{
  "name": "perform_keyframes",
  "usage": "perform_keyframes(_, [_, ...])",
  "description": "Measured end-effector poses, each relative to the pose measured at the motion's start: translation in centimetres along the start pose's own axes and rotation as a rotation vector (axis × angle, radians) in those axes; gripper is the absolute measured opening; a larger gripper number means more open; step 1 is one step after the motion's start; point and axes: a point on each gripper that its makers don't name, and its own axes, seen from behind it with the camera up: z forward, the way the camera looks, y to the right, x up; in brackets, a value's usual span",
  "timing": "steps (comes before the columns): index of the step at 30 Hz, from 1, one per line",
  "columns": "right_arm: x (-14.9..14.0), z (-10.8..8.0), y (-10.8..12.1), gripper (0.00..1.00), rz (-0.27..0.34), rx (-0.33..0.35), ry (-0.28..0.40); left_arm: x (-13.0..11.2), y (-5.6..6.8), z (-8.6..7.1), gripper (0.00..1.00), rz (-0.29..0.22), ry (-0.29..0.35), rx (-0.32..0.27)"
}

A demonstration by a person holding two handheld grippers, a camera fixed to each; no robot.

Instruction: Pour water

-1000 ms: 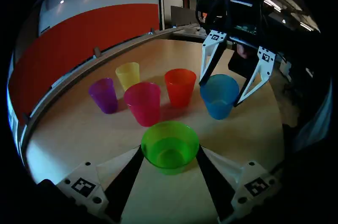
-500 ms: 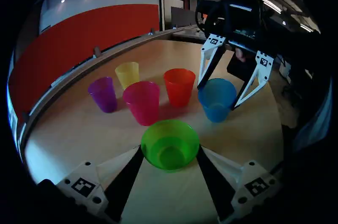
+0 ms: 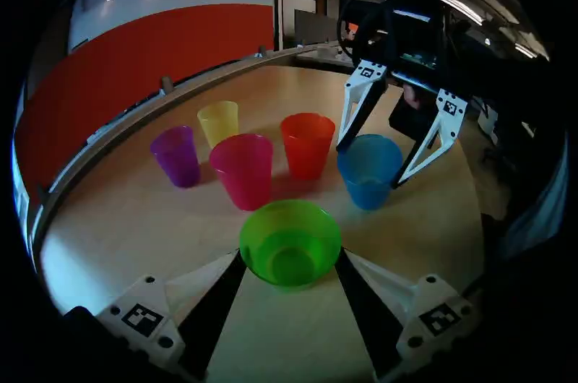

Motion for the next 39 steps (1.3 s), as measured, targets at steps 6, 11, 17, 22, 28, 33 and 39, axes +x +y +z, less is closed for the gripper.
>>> perform_keyframes(6, [-0.5, -0.6, 0.0, 0.94, 0.003, -0.001, -0.009, -0.2, 0.0, 0.2, 0.87, 0.011, -0.011, 0.005])
perform_keyframes(11, [-1.0, -1.2, -0.1, 0.95, 0.005, -0.005, -0.017, -0.3, 0.0, 0.3, 0.87, 0.009, -0.013, 0.01])
perform_keyframes(17, [-1.5, -1.7, -0.2, 0.95, 0.014, -0.012, -0.02, -0.6, 0.2, 0.2, 0.89, 0.013, -0.029, 0.006])
perform_keyframes(22, [-1.8, -1.9, -0.3, 0.95, 0.026, -0.012, -0.018, -1.1, 0.5, 0.3, 0.92, 0.021, -0.047, 0.007])
perform_keyframes(28, [-2.1, -2.2, -0.4, 0.95, 0.034, -0.011, -0.013, -2.1, 0.8, 0.4, 0.92, 0.026, -0.073, 0.004])
perform_keyframes(33, [-2.3, -2.4, -0.6, 0.95, 0.028, -0.011, -0.012, -2.2, 0.8, 0.4, 0.92, 0.031, -0.076, 0.007])
perform_keyframes(39, [-2.4, -2.5, -0.6, 0.96, 0.018, -0.013, -0.015, -2.1, 0.8, 0.2, 0.92, 0.027, -0.077, 0.009])
